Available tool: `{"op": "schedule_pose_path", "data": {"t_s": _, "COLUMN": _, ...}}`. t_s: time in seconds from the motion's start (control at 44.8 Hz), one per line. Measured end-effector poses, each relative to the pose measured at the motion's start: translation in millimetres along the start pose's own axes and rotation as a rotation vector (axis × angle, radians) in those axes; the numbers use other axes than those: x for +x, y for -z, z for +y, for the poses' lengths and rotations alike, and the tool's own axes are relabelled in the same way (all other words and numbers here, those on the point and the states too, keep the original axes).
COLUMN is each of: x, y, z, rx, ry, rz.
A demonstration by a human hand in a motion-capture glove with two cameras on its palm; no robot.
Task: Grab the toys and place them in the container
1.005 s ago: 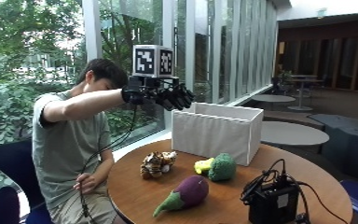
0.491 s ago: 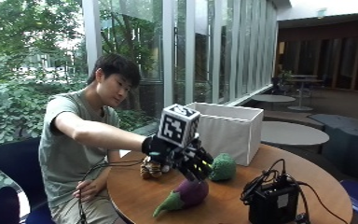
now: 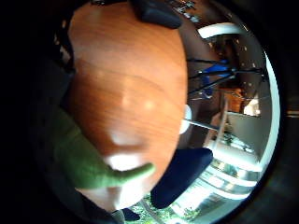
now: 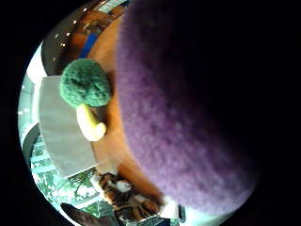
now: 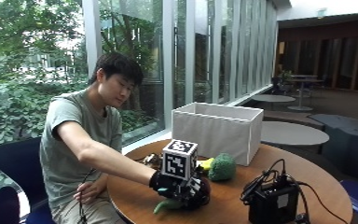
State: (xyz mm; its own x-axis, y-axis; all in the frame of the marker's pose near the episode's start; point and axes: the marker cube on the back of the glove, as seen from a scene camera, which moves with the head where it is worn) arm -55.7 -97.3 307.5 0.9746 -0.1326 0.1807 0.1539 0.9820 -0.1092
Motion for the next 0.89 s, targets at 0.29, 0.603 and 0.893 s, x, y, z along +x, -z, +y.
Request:
{"op": "schedule_pose_path", "data": {"t_s": 0.29, "x": -9.7, "y": 12.1, "z": -19.9, "rx": 0.001, "ry": -0.037, "rz": -0.066}}
{"op": "schedule_pose_path", "data": {"t_s": 0.603, "x": -4.7, "y": 144.4, "z": -3.5, "rx": 0.031, "ry": -0.058, "rz": -0.031}}
{"op": "schedule_pose_path", "data": {"t_s": 0.893, "x": -58.5, "y": 290.3, "z": 28.7, "rx": 0.227, "ry": 0.008, "rz": 0.034}}
